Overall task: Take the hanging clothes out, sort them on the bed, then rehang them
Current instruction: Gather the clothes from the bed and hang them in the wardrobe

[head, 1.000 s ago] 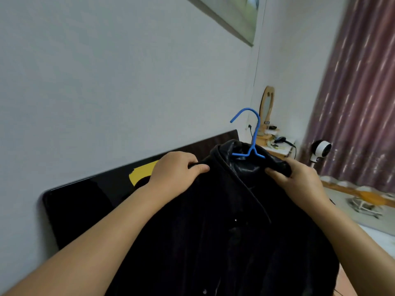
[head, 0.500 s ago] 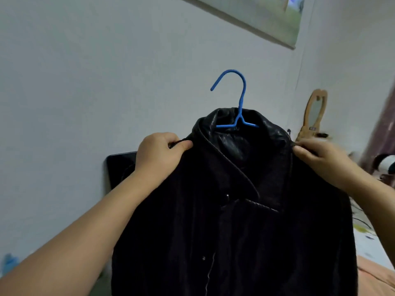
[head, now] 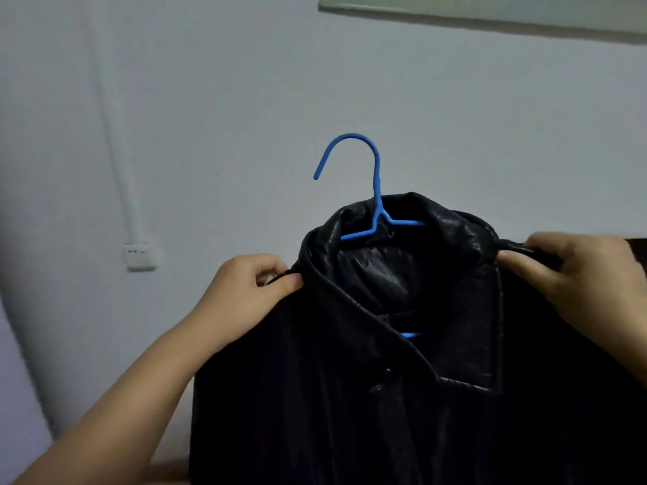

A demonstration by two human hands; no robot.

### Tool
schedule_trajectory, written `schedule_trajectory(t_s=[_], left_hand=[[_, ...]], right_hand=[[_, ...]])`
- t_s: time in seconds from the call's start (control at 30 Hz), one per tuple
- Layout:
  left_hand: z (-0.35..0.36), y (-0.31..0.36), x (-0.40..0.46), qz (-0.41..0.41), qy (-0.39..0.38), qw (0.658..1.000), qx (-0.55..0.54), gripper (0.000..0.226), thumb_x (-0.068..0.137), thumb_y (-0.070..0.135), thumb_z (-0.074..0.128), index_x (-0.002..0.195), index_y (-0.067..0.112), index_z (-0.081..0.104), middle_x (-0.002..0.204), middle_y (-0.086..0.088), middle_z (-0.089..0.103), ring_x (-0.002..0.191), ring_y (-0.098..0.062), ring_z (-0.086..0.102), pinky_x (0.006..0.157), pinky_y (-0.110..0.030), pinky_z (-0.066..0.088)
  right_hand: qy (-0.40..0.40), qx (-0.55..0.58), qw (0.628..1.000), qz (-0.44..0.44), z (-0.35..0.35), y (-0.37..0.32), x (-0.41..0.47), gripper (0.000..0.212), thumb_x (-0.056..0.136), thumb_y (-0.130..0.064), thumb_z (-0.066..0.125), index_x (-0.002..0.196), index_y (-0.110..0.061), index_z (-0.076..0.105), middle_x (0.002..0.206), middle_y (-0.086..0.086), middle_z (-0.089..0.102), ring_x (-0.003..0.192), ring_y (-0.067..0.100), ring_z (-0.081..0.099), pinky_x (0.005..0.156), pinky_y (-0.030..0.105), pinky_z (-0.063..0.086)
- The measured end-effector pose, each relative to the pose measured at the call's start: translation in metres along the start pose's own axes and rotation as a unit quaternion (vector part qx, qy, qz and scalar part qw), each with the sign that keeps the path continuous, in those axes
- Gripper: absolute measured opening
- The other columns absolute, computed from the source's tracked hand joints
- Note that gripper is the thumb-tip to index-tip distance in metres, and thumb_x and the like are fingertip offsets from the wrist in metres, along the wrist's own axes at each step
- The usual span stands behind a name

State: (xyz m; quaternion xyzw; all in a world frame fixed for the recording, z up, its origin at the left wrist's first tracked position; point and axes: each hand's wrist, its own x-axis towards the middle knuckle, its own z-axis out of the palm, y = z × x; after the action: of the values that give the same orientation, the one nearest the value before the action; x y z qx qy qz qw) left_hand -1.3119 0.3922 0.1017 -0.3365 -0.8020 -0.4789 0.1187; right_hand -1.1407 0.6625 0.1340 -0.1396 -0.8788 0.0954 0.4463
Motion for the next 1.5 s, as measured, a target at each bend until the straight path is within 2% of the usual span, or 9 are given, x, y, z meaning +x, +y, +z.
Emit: schedule_trajectory(t_s=[0.13, 0.27, 0.43, 0.57, 0.7, 0.87, 1.13, 1.2, 1.5], left_hand=[[-0.072, -0.023, -0.055, -0.011, 0.013, 0.999, 0.031, 0.006, 0.082, 0.032, 0.066, 0.084, 0.029, 0.061, 0.049, 0.009, 0.044, 0.05, -0.004, 0.038, 0.057, -0.014, 0.034], [-0.137, -0.035, -0.11, -0.038, 0.066, 0.997, 0.011, 0.035, 0.077, 0.041, 0.044, 0.108, 0.032, 0.058, 0.072, 0.007, 0.061, 0.07, -0.006, 0.056, 0.071, -0.012, 0.042], [-0.191, -0.041, -0.157, -0.047, 0.09, 0.993, 0.057, 0.017, 0.086, 0.045, 0.05, 0.103, 0.05, 0.049, 0.097, 0.02, 0.064, 0.093, 0.01, 0.057, 0.078, -0.004, 0.041], [-0.231, -0.063, -0.178, -0.107, 0.166, 0.971, 0.136, 0.009, 0.093, 0.026, 0.05, 0.097, 0.035, 0.05, 0.082, 0.017, 0.06, 0.074, 0.007, 0.057, 0.062, -0.003, 0.039], [-0.275, -0.091, -0.188, -0.171, 0.239, 0.942, 0.162, 0.01, 0.094, 0.02, 0.049, 0.099, 0.014, 0.055, 0.085, 0.0, 0.063, 0.08, -0.012, 0.059, 0.069, -0.021, 0.044], [-0.328, -0.131, -0.189, -0.214, 0.27, 0.914, 0.212, 0.008, 0.094, 0.018, 0.05, 0.096, 0.016, 0.057, 0.084, 0.004, 0.06, 0.081, -0.01, 0.056, 0.065, -0.021, 0.041], [-0.394, -0.18, -0.189, -0.293, 0.335, 0.856, 0.264, 0.008, 0.093, 0.014, 0.051, 0.095, 0.016, 0.059, 0.089, 0.001, 0.063, 0.091, -0.018, 0.058, 0.078, -0.03, 0.042], [-0.408, -0.186, -0.197, -0.316, 0.358, 0.834, 0.276, 0.012, 0.092, 0.014, 0.053, 0.101, 0.014, 0.061, 0.097, -0.003, 0.065, 0.098, -0.021, 0.059, 0.087, -0.034, 0.043], [-0.459, -0.196, -0.277, -0.445, 0.43, 0.694, 0.367, 0.029, 0.094, 0.026, 0.052, 0.118, 0.013, 0.06, 0.116, -0.001, 0.064, 0.109, -0.017, 0.058, 0.093, -0.03, 0.047]], right_hand=[[-0.006, 0.053, 0.998, -0.044, 0.016, -0.071, -0.022, 0.053, 0.069, -0.069, 0.057, 0.047, -0.024, 0.042, 0.042, -0.004, 0.045, 0.048, 0.027, 0.05, 0.049, 0.03, 0.037], [-0.033, 0.089, 0.993, -0.073, 0.041, -0.133, -0.042, 0.067, 0.07, -0.079, 0.038, 0.056, -0.017, 0.057, 0.045, 0.0, 0.054, 0.049, 0.027, 0.053, 0.051, 0.037, 0.047], [-0.103, 0.146, 0.979, -0.102, 0.068, -0.217, -0.067, 0.041, 0.077, -0.05, 0.059, 0.058, -0.014, 0.057, 0.05, 0.005, 0.055, 0.055, 0.028, 0.052, 0.05, 0.032, 0.039], [-0.156, 0.2, 0.959, -0.125, 0.096, -0.275, -0.077, 0.038, 0.08, -0.047, 0.061, 0.06, -0.015, 0.058, 0.052, -0.001, 0.052, 0.061, 0.028, 0.049, 0.051, 0.03, 0.03], [-0.243, 0.248, 0.921, -0.178, 0.137, -0.325, -0.072, 0.043, 0.084, -0.043, 0.06, 0.053, -0.016, 0.048, 0.048, -0.002, 0.046, 0.054, 0.019, 0.047, 0.049, 0.031, 0.031], [-0.429, 0.326, 0.796, -0.274, 0.188, -0.382, -0.046, 0.034, 0.089, -0.029, 0.058, 0.064, -0.007, 0.053, 0.056, 0.0, 0.05, 0.052, 0.011, 0.045, 0.053, 0.024, 0.034], [-0.669, 0.545, 0.457, -0.216, 0.267, -0.467, -0.024, 0.01, 0.083, -0.012, 0.068, 0.077, -0.005, 0.065, 0.071, 0.009, 0.067, 0.061, 0.015, 0.062, 0.054, 0.018, 0.048], [-0.696, 0.556, 0.4, -0.214, 0.281, -0.494, -0.028, 0.027, 0.069, -0.024, 0.076, 0.086, -0.004, 0.069, 0.087, 0.021, 0.069, 0.074, 0.026, 0.066, 0.064, 0.025, 0.054], [-0.712, 0.568, 0.359, -0.203, 0.304, -0.608, -0.067, 0.004, 0.084, 0.007, 0.058, 0.084, 0.006, 0.061, 0.07, 0.018, 0.068, 0.058, 0.022, 0.065, 0.052, 0.024, 0.053]])
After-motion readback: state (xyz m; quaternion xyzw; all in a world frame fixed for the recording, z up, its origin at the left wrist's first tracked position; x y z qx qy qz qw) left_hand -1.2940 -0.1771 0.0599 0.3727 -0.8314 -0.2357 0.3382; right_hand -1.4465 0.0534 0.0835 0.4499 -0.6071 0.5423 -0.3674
